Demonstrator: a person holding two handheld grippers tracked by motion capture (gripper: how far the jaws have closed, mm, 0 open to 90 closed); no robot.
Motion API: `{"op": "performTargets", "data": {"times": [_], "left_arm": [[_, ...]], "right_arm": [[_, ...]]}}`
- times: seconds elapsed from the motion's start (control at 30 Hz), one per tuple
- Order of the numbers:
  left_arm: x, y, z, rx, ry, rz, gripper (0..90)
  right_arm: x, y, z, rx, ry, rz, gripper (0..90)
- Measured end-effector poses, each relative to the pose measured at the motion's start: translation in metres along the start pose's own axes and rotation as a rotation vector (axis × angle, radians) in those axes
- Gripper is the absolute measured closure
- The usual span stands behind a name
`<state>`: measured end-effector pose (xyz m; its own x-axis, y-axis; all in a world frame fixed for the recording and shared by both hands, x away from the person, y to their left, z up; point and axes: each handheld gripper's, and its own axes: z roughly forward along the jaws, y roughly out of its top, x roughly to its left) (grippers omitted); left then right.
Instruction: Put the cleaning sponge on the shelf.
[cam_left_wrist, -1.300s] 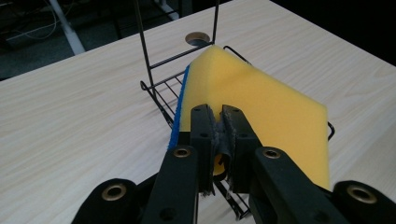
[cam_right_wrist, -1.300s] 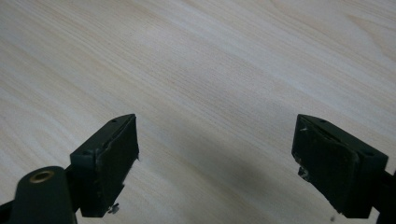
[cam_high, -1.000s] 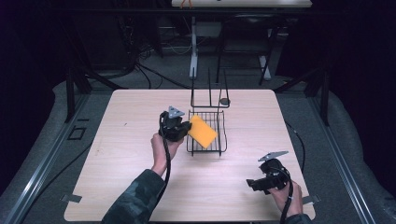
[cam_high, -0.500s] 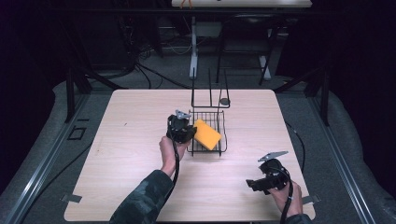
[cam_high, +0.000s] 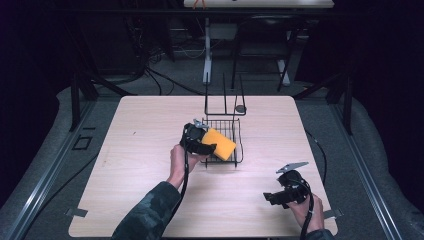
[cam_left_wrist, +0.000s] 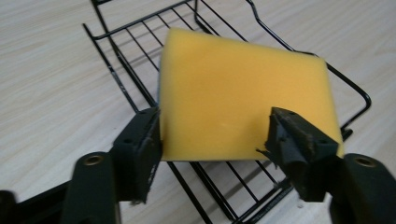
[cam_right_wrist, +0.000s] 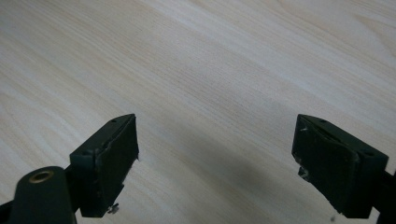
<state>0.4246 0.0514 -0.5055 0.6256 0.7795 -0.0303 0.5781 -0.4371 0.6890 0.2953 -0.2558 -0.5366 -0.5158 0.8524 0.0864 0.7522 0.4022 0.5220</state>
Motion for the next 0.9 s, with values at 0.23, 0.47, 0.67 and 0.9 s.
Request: {"op": "performTargets", "data": {"times": [0.23,0.47,0.67,0.9], "left_arm": [[-0.003,-0.002,-0.002,0.059,-0.041,0.078,23.0],[-0.005,-0.005,0.0,0.081,-0.087,0.104,28.7],[-0.007,-0.013,0.0,0.096,-0.119,0.089,37.7],[-0.008,-0.016,-0.004,0.088,-0.138,0.089,41.2]], "right_arm": [[-0.001,-0.001,0.0,0.002,0.0,-0.005,14.1],[0.0,0.0,0.0,0.002,0.004,0.004,14.1],[-0.001,-0.001,0.001,0.005,0.003,0.002,14.1],[-0.001,-0.001,0.001,0.005,0.002,0.002,14.1]]}}
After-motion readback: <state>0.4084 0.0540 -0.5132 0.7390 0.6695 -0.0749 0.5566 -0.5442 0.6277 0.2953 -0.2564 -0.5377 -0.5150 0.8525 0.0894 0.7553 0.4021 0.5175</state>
